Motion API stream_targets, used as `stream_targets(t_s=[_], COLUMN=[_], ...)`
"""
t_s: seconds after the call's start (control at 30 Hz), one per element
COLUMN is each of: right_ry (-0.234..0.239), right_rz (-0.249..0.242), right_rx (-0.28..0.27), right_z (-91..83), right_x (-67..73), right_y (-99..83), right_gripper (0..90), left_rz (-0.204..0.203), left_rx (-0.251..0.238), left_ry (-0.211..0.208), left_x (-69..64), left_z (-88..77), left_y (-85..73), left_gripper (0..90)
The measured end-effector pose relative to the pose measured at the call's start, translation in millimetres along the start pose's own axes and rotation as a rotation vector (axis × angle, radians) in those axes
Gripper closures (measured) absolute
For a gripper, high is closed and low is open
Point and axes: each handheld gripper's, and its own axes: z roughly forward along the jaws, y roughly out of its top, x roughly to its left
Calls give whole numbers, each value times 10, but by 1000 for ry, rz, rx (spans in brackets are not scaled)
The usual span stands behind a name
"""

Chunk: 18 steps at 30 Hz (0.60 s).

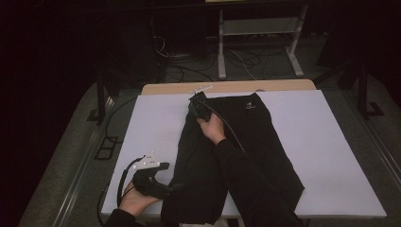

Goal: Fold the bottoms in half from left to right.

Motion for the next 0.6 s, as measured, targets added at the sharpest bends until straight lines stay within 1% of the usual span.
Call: stream_targets(t_s=[0.23,0.3,0.4,0.6], right_ry=[0,1,-6,-4], right_rz=[4,4,-5,2], right_rx=[4,3,3,2], right_z=[14,12,7,1], right_x=[-5,-1,6,-2], right_y=[-14,-13,-9,-5], right_gripper=[867,867,867,867], left_rz=[-19,-26,-45,-78], left_rx=[24,37,43,67], left_ry=[-8,-9,-9,-38], left_x=[4,20,42,83], left_z=[-36,-37,-58,-122], left_y=[-60,-88,-118,-176], left_gripper=[0,0,0,64])
